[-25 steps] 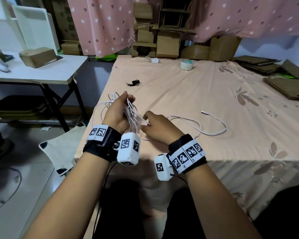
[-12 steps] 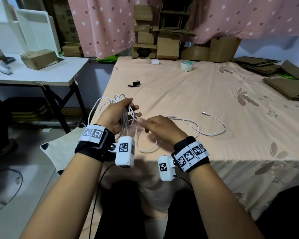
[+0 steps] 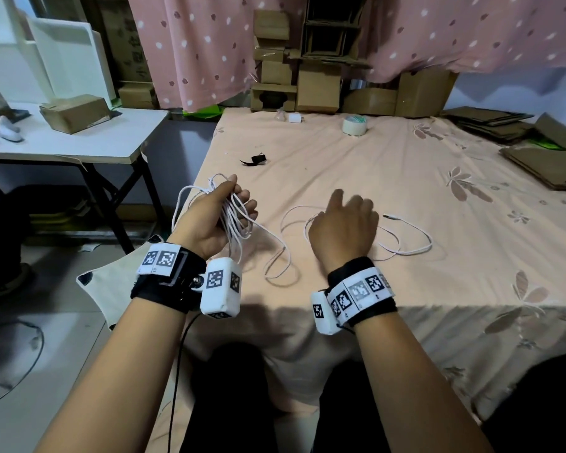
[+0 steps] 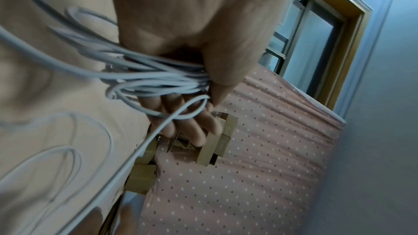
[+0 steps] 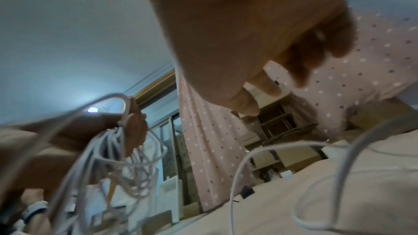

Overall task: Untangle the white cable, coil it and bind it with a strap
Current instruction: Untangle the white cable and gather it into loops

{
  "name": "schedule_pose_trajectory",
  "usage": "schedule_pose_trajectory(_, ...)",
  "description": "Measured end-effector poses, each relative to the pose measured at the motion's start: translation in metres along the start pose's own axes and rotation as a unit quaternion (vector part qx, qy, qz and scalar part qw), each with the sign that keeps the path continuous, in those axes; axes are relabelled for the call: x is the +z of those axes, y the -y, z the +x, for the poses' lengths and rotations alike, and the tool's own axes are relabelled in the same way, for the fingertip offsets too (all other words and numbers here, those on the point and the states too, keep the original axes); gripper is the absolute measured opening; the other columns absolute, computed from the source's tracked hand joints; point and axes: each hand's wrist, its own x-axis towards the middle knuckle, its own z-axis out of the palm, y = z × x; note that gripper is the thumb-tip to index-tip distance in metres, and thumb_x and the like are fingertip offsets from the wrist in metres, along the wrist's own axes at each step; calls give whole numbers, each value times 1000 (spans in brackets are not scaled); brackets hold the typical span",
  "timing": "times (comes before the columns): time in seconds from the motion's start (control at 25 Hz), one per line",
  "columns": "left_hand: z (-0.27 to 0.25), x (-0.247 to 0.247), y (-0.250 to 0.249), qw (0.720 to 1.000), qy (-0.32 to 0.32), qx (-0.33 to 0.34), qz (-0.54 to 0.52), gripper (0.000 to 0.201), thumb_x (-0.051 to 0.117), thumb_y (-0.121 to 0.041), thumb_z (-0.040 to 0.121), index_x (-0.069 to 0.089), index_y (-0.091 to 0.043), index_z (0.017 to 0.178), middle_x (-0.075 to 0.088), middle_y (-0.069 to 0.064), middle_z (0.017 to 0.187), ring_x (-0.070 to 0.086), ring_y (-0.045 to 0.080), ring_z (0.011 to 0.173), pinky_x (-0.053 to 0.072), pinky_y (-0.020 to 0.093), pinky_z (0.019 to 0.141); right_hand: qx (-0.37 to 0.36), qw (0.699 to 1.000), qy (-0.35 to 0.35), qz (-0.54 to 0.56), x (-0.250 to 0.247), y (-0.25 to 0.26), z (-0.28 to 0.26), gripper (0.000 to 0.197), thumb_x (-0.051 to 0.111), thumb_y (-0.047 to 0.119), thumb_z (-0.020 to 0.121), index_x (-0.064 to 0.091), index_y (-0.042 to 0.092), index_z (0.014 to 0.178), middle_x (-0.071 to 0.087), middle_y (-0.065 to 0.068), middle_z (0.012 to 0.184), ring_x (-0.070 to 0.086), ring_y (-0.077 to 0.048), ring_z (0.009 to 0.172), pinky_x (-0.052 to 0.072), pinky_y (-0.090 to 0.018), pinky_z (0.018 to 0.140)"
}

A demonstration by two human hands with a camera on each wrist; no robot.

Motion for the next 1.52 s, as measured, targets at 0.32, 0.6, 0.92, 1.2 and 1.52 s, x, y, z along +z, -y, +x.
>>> schedule_pose_trajectory(0.32, 7, -16, -14, 965, 117, 23, -232, 37, 46, -39, 105, 49, -20, 74, 35, -6, 50, 34, 4, 41, 34, 18, 48, -274, 714, 466, 444, 16, 16, -13, 75, 71, -8, 79, 50, 16, 147, 44, -3, 155, 42, -12, 140, 31, -28, 116)
schedule_pose_trajectory(0.6, 0, -22, -11, 944, 119, 57, -303, 52, 52, -43, 102, 36, -23, 56, 31, -6, 42, 30, 6, 37, 29, 20, 48, -214, 777, 404, 433, 23, 28, -17, 71, 84, 6, 79, 42, 20, 135, 63, -8, 89, 58, -17, 75, 47, -32, 78)
schedule_pose_trajectory(0.92, -3, -36, -32, 917, 156, 93, -354, 60, 52, -42, 103, 40, -20, 48, 43, -6, 42, 42, 7, 44, 39, 23, 55, -171, 583, 421, 673, 22, 4, -18, 30, 61, 31, 91, 69, 17, 116, 46, -3, 55, 12, -24, 53, 14, -26, 46)
schedule_pose_trajectory(1.2, 2, -63, -53, 904, 59, 147, -396, 58, 48, -42, 105, 39, -18, 53, 36, -6, 41, 34, 9, 36, 36, 22, 46, -57, 620, 337, 706, 23, -3, -2, 43, 70, 44, 88, 63, 12, 59, 19, 1, 49, 10, -16, 51, 8, -33, 54)
schedule_pose_trajectory(1.52, -9, -26, -36, 944, 305, -43, -115, 46, 45, -48, 102, 40, -24, 63, 27, -9, 46, 24, 4, 37, 20, 19, 43, -26, 865, 402, 300, 15, 41, 32, 34, 76, 33, 89, 75, 3, 71, 67, -3, 54, 42, -20, 49, 29, -27, 51)
